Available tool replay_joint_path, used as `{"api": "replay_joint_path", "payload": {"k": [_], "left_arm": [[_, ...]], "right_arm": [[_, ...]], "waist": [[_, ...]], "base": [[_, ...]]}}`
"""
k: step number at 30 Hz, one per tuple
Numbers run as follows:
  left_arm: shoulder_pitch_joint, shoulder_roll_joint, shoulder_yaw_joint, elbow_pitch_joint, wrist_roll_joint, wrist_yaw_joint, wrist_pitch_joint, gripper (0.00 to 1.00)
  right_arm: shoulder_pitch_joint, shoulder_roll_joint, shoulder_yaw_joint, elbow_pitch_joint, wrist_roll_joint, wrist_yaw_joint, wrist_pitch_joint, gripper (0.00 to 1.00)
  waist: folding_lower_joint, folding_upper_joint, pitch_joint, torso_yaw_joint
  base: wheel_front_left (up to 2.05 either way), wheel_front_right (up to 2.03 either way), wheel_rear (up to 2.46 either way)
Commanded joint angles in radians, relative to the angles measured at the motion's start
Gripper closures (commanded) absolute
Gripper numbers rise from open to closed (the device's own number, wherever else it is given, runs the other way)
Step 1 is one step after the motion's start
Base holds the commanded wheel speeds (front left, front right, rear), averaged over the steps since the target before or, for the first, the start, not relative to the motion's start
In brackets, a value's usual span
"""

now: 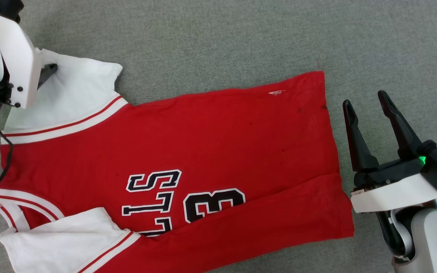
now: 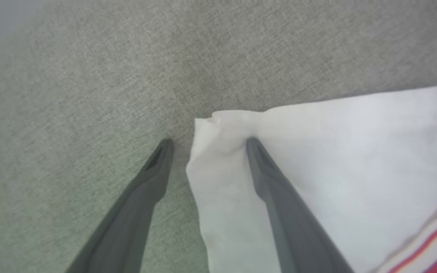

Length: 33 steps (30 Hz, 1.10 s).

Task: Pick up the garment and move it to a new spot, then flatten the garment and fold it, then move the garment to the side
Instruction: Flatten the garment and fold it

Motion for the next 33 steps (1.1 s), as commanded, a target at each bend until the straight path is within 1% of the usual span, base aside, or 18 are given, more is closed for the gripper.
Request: {"api": "replay_joint_path", "payload": {"k": [1, 3, 4, 5, 8, 11, 14, 17, 19, 22, 27, 30, 33], "left_arm": [[0.04, -0.017, -0.031, 0.027, -0.007, -0.002, 0.027, 0.0], [0.054, -0.023, -0.052, 0.037, -0.006, -0.006, 0.046, 0.0], [0.061, -0.025, -0.058, 0.04, -0.012, -0.008, 0.052, 0.56], [0.064, -0.027, -0.058, 0.041, -0.017, -0.009, 0.047, 1.0], [0.067, -0.03, -0.062, 0.042, -0.017, -0.01, 0.029, 1.0], [0.048, -0.031, -0.042, 0.043, -0.023, -0.011, -0.025, 1.0], [0.033, -0.05, -0.018, 0.039, -0.03, -0.011, -0.091, 1.0], [0.035, -0.075, -0.011, 0.029, -0.03, -0.012, -0.157, 1.0], [0.042, -0.088, -0.017, 0.016, -0.026, -0.013, -0.188, 1.0], [0.056, -0.107, -0.031, -0.01, -0.023, -0.013, -0.227, 1.0], [0.071, -0.119, -0.056, -0.047, -0.02, -0.013, -0.275, 1.0], [0.066, -0.123, -0.072, -0.07, -0.016, -0.013, -0.295, 1.0], [0.048, -0.127, -0.083, -0.09, -0.013, -0.013, -0.307, 1.0]], "right_arm": [[-0.013, 0.001, 0.002, -0.001, -0.005, -0.001, -0.007, 0.0], [-0.017, -0.002, 0.002, 0.001, -0.005, -0.001, -0.006, 0.0], [-0.02, -0.004, 0.003, 0.001, -0.006, -0.001, -0.006, 0.0], [-0.022, -0.005, 0.003, 0.001, -0.005, -0.001, -0.004, 0.0], [-0.023, -0.01, 0.001, 0.003, -0.005, -0.001, -0.001, 0.0], [-0.036, -0.027, -0.005, 0.001, -0.006, -0.001, 0.009, 0.0], [-0.055, -0.068, -0.012, -0.003, 0.003, -0.001, 0.04, 0.0], [-0.098, -0.126, -0.007, -0.016, 0.016, -0.001, 0.105, 0.0], [-0.134, -0.177, 0.018, -0.021, 0.033, -0.001, 0.173, 0.0], [-0.206, -0.25, 0.066, -0.02, 0.089, -0.001, 0.299, 0.0], [-0.326, -0.381, 0.182, 0.031, 0.212, -0.001, 0.576, 0.0], [-0.389, -0.44, 0.254, 0.073, 0.292, -0.001, 0.76, 0.0], [-0.445, -0.477, 0.315, 0.114, 0.353, -0.001, 0.896, 0.0]], "waist": [[-0.0001, 0.0, 0.005, 0.0], [-0.0001, 0.0, 0.007, 0.001], [-0.0001, 0.0, 0.006, 0.0], [-0.0001, 0.0, 0.005, 0.001], [-0.0001, 0.0, -0.003, 0.003], [-0.0001, 0.0, -0.024, 0.014], [-0.0001, 0.0, -0.055, 0.035], [-0.0001, 0.0, -0.084, 0.061], [-0.0001, 0.0, -0.101, 0.078], [-0.0001, 0.0, -0.123, 0.102], [-0.0001, 0.0, -0.144, 0.132], [-0.0001, 0.0, -0.146, 0.147], [-0.0001, 0.0, -0.137, 0.163]], "base": [[0.0, 0.0, 0.0], [0.0, 0.0, 0.0], [0.0, 0.0, 0.0], [0.0, 0.0, 0.0], [0.0, 0.0, 0.0], [0.0, 0.0, 0.0], [0.0, 0.0, 0.0], [0.0, 0.0, 0.0], [0.0, 0.0, 0.0], [0.0, 0.0, 0.0], [0.0, 0.0, 0.0], [0.0, 0.0, 0.0], [0.0, 0.0, 0.0]]}}
